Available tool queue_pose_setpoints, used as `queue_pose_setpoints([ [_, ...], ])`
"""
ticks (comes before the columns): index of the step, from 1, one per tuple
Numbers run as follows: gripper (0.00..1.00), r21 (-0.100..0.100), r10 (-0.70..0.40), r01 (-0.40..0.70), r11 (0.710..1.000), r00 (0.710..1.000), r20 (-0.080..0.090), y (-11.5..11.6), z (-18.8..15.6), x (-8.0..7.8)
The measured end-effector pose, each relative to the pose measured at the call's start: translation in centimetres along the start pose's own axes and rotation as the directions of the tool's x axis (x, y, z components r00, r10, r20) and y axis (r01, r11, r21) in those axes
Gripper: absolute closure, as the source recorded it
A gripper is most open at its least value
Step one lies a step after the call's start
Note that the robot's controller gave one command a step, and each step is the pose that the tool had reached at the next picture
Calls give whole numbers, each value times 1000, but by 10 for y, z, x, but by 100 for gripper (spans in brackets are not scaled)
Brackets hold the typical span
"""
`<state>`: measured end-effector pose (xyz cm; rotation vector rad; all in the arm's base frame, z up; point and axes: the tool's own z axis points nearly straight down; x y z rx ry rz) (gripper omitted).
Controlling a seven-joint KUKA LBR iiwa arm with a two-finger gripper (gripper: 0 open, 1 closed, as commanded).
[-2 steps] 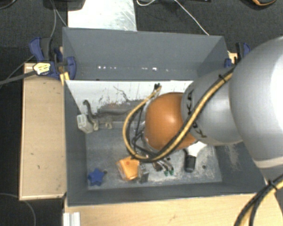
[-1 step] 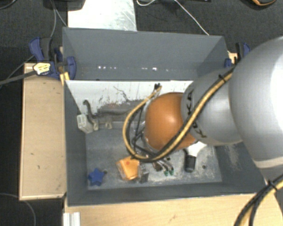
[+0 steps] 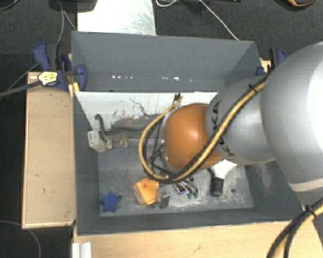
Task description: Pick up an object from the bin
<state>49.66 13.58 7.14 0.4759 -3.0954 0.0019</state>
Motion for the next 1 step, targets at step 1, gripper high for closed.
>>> queue_pose_setpoints([
  [1,100,-1,-7,7,1000,1000,16,-2,-1,15],
])
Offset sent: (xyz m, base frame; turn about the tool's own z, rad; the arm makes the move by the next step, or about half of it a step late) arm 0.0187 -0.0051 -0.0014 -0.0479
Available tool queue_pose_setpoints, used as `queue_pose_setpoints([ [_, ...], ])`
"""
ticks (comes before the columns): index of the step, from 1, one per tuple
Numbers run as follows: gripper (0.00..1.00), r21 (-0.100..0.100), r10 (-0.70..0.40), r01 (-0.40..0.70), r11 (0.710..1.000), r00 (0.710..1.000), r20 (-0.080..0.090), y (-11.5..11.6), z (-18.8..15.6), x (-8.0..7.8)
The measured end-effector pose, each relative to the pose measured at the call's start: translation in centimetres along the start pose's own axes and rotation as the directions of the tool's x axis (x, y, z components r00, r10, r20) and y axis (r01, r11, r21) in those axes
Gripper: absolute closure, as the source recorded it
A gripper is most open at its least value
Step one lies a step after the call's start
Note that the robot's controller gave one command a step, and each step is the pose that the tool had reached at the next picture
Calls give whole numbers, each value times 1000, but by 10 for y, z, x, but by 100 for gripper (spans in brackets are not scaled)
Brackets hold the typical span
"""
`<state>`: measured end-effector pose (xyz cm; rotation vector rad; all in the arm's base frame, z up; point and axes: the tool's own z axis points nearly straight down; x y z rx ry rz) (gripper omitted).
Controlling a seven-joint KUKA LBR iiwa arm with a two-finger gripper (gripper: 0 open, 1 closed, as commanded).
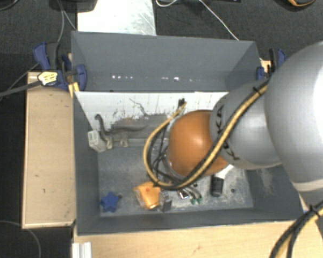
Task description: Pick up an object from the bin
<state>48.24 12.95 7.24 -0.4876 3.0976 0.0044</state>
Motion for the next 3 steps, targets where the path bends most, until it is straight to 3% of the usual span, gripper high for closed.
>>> queue_pose_setpoints([
  [1,100,-3,-41,40,999,999,-28,-7,1,-30],
  [2,100,1,-53,53,999,999,9,-2,0,-13],
  [3,100,-9,-80,79,997,996,-33,-14,1,-38],
])
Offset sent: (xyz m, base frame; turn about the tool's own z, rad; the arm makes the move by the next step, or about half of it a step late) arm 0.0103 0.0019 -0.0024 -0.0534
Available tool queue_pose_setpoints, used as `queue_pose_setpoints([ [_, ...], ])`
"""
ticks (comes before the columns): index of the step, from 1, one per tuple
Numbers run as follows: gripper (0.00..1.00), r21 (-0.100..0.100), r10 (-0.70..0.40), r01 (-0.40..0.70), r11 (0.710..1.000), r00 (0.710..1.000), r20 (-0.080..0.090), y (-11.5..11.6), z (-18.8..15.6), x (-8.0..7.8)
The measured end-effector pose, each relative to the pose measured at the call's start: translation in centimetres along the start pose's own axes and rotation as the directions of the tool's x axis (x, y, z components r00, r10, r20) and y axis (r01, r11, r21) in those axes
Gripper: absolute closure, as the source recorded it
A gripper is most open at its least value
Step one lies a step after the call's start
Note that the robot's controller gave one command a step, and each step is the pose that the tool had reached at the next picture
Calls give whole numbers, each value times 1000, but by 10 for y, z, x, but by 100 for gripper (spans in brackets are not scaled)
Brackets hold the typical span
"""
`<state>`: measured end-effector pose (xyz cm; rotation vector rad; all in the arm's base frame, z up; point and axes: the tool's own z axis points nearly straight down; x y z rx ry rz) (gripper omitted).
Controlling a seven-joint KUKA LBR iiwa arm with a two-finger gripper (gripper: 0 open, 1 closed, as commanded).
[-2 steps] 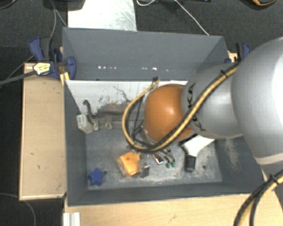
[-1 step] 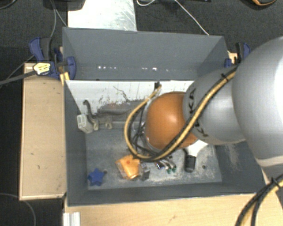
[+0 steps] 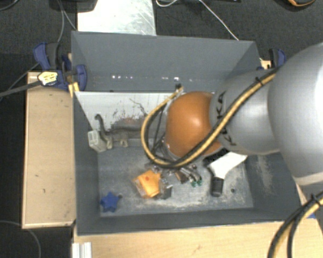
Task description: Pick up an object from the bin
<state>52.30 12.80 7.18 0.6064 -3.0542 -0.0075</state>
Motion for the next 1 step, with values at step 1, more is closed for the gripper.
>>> queue_pose_setpoints([
  [1,100,8,12,-13,1000,999,46,34,0,-3],
])
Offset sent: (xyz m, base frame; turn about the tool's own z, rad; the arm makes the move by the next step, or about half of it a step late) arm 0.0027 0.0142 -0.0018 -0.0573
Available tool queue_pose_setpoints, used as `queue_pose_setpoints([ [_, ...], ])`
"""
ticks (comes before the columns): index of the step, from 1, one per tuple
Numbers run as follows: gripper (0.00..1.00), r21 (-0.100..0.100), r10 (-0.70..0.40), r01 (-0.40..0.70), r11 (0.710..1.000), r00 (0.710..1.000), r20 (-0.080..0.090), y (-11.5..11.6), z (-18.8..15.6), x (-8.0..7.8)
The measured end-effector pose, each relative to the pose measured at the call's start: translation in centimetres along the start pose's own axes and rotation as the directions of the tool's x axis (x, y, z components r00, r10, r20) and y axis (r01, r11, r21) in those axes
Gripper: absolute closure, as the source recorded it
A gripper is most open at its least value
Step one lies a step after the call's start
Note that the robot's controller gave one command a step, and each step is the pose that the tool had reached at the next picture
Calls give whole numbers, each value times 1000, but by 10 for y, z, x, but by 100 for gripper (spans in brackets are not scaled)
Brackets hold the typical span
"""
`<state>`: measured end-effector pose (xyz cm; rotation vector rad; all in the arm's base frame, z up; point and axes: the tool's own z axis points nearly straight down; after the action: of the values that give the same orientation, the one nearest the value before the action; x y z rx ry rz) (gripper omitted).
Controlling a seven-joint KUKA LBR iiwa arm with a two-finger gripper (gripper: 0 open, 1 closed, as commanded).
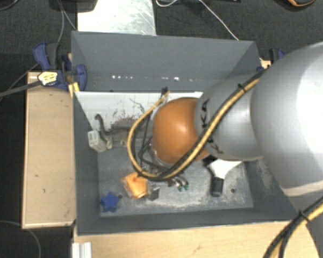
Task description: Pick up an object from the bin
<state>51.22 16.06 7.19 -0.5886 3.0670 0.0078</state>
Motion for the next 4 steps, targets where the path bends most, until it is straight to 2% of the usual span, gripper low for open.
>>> queue_pose_setpoints([
  [1,100,-13,-68,68,998,997,-38,-22,0,-8],
  [2,100,-1,-42,42,999,999,4,11,0,0],
  [3,100,-12,-103,102,995,994,-34,-30,-7,-3],
  [4,100,-5,-51,51,999,999,7,45,2,-10],
])
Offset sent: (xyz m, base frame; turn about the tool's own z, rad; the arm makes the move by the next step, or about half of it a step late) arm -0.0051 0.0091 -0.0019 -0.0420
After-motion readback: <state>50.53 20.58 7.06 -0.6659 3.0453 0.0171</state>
